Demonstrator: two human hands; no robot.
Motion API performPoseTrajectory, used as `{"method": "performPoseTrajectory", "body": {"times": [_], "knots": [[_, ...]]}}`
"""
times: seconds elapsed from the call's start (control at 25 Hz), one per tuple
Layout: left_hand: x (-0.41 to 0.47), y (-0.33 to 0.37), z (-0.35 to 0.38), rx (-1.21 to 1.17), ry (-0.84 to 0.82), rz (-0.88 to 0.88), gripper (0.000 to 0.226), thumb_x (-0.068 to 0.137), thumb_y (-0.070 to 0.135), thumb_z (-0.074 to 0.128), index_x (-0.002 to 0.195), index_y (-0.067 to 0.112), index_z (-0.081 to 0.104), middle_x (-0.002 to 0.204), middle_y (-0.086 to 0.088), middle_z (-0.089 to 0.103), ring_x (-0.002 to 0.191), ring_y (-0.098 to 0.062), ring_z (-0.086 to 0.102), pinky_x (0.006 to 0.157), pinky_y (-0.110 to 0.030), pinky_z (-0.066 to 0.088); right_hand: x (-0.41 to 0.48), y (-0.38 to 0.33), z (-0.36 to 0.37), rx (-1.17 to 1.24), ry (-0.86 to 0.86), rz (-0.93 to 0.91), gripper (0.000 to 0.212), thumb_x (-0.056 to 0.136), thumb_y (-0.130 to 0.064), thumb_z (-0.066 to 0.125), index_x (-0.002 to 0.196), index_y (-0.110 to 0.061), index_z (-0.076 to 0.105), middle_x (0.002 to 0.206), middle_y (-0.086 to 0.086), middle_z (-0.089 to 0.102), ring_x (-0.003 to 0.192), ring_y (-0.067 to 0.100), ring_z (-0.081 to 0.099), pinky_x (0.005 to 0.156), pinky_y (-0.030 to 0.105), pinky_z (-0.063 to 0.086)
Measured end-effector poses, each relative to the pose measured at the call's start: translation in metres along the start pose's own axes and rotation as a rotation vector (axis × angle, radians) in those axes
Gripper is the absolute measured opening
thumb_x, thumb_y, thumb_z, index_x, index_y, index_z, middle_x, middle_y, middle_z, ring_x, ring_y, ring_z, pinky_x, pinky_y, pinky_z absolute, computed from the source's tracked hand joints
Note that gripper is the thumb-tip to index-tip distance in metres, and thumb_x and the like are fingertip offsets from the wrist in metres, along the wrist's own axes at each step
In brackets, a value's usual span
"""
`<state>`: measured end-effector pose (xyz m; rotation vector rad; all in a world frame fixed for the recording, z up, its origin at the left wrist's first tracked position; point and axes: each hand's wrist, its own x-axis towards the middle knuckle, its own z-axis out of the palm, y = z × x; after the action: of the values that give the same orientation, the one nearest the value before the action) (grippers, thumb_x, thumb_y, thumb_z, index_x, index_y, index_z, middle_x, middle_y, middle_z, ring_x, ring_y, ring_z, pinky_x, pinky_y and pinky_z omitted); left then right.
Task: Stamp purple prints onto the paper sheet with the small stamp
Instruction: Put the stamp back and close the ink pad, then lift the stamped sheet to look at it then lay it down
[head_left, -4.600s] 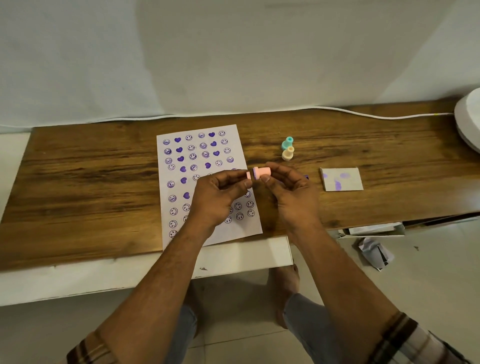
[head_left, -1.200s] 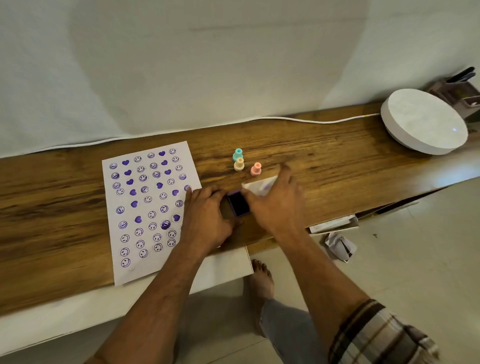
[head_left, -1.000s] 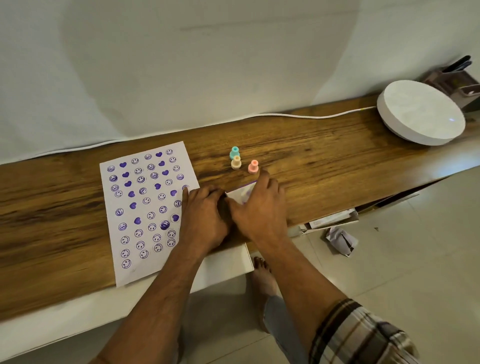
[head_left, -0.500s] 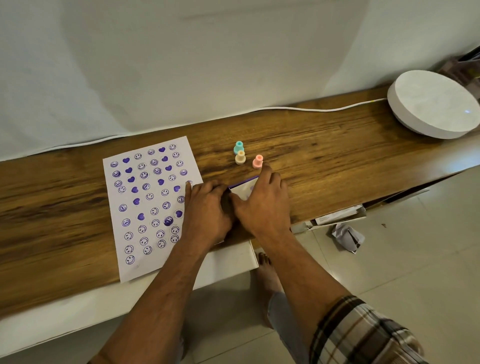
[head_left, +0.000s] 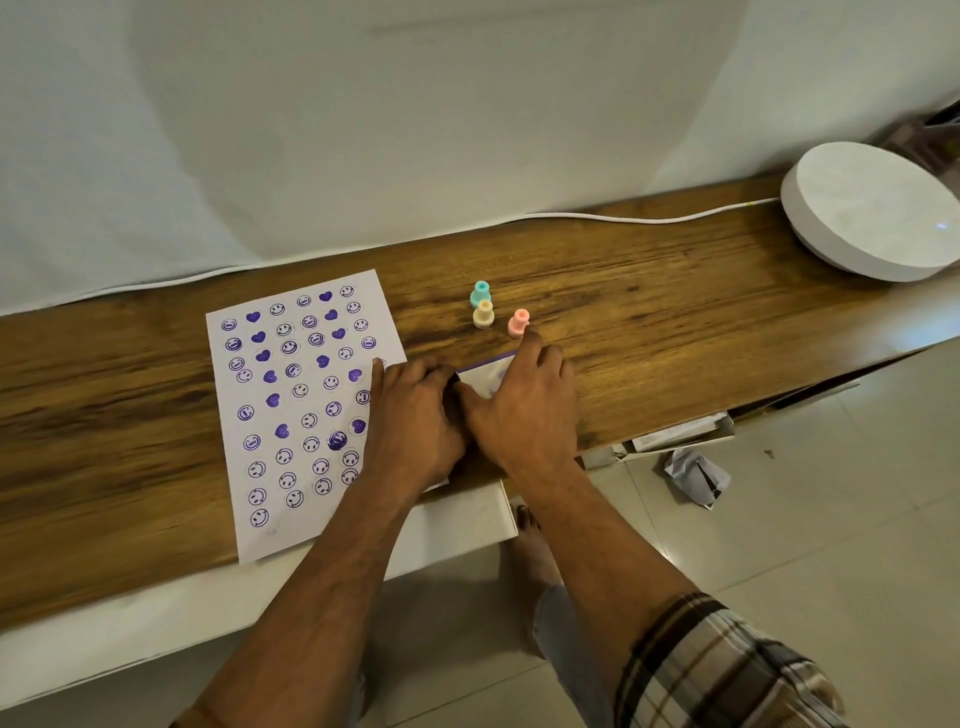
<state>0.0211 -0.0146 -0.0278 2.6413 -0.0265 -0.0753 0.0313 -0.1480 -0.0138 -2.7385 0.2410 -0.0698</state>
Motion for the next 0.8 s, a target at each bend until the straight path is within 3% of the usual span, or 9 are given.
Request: {"method": "performPoseTrajectory", "body": {"times": [0.32,0.52,0.64,0.72,0.8], "knots": [[-0.005,-0.005,-0.012,-0.045,-0.039,0.016,0.072,0.074,0.047,0.062,0.142,0.022,0.060,0.147,-0.002,0.057,0.139,-0.030,0.046,0.128,-0.049,0.006,0.001,0.001,-0.002,-0.002,-0.038,-0.007,0.107,0.084,-0.073,0.066,0.159,-0.009,0.023,0.153,0.015,0.046,0.139,0.031,0.045,0.112,0.042,0.041],[-0.016,-0.028,-0.038,-0.115,-0.072,-0.034,0.089,0.074,0.052,0.074,0.154,0.028,0.044,0.162,0.001,0.042,0.152,-0.025,0.032,0.130,-0.045,0.003,-0.001,-0.013,-0.019,0.019,0.030,-0.030,0.099,0.091,-0.073,0.059,0.159,-0.010,0.025,0.159,0.017,0.042,0.143,0.035,0.041,0.116,0.049,0.039],[-0.026,-0.050,-0.056,-0.251,0.090,-0.150,0.076,0.084,0.047,0.079,0.150,0.025,0.048,0.160,-0.001,0.045,0.150,-0.024,0.034,0.130,-0.049,0.016,-0.012,-0.040,-0.018,0.225,0.003,-0.154,0.085,0.096,-0.056,0.065,0.159,-0.009,0.030,0.158,0.018,0.044,0.145,0.036,0.041,0.116,0.051,0.041],[-0.033,-0.071,-0.069,-0.295,0.283,-0.271,0.064,0.089,0.038,0.077,0.145,0.017,0.055,0.155,-0.006,0.048,0.146,-0.026,0.040,0.123,-0.051,0.032,-0.022,-0.062,-0.006,0.297,-0.074,-0.243,0.073,0.097,-0.041,0.070,0.154,-0.010,0.037,0.148,0.017,0.053,0.135,0.033,0.050,0.106,0.047,0.049],[-0.039,-0.092,-0.080,-0.294,0.372,-0.455,0.060,0.092,0.032,0.075,0.146,0.013,0.054,0.160,-0.010,0.041,0.147,-0.031,0.039,0.119,-0.051,0.038,-0.030,-0.080,0.011,0.287,-0.146,-0.281,0.066,0.097,-0.029,0.070,0.151,-0.010,0.038,0.139,0.015,0.058,0.125,0.032,0.057,0.095,0.041,0.049]]}}
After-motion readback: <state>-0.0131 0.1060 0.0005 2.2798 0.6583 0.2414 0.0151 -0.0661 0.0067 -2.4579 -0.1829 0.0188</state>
